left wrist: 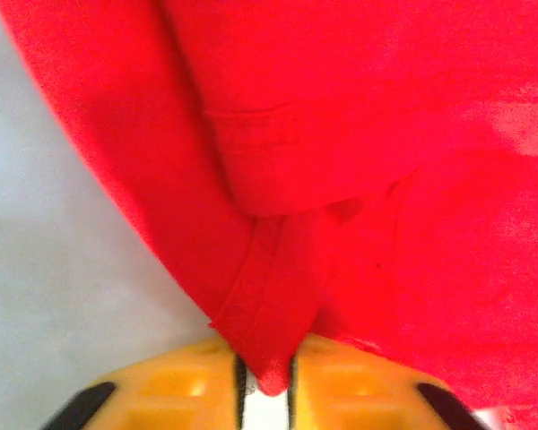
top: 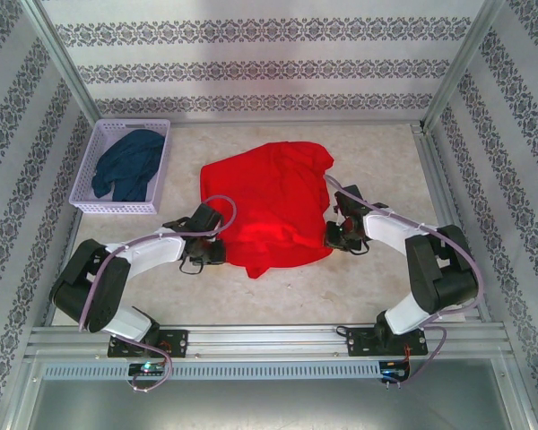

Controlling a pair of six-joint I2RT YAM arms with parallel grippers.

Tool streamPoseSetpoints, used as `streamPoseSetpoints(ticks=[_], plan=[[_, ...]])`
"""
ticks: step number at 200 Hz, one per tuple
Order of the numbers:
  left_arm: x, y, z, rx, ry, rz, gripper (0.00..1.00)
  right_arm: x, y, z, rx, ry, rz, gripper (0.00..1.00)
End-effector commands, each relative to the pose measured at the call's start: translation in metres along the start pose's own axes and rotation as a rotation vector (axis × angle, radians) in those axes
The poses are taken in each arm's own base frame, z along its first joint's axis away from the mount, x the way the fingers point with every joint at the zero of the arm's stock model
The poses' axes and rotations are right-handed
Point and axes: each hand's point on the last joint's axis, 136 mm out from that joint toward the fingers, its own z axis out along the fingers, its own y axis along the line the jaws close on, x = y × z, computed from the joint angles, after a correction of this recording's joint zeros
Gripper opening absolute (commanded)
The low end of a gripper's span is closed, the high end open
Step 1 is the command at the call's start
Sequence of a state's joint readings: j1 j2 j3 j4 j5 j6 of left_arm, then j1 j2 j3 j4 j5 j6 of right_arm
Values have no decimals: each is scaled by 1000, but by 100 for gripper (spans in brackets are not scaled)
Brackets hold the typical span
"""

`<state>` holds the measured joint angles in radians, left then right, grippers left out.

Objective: Fold the inside-out t-shirt
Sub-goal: Flatten out the T-shirt at the center of the table.

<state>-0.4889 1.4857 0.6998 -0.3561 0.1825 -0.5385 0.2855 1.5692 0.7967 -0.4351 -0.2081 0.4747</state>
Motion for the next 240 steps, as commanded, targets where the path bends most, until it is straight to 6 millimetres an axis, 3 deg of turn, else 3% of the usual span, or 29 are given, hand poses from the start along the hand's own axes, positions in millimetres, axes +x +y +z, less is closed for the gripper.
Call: streamPoseSetpoints(ticks=[1, 4, 28, 67, 80, 93, 112, 126, 147, 170, 185, 208, 240], plan=[[-24, -20, 3, 81, -125, 19, 5, -21, 26, -15, -113, -89, -28, 1], [-26, -19, 1, 79, -134, 21, 0, -24, 28, -20, -124, -106, -30, 0], [-49, -16, -33, 39, -271, 23, 0, -53, 46, -79, -240, -282, -27, 0], [-107, -17, -145, -52, -607, 68, 0, -90, 81, -212, -436, -624, -47, 0], [-120, -18, -177, -69, -690, 76, 0, -93, 90, -236, -466, -670, -62, 0], [-130, -24, -203, -67, -741, 89, 0, -93, 93, -244, -474, -681, -64, 0], [-138, -33, -230, -45, -787, 108, 0, -89, 82, -236, -409, -668, -39, 0], [-138, -41, -235, -8, -786, 125, 0, -73, 66, -211, -296, -608, -21, 0], [-120, -35, -213, -17, -689, 142, 0, -25, 41, -151, -112, -434, -38, 0], [-97, -8, -179, -120, -578, 161, 0, 25, 31, -96, -35, -241, -99, 29], [-83, -1, -164, -133, -518, 165, 0, 33, 48, -89, -33, -231, -231, 44], [-69, 2, -146, -109, -467, 154, 0, 24, 101, -93, -56, -315, -495, 58], [-59, 6, -132, -100, -433, 129, 0, 12, 147, -67, -24, -261, -661, 62]])
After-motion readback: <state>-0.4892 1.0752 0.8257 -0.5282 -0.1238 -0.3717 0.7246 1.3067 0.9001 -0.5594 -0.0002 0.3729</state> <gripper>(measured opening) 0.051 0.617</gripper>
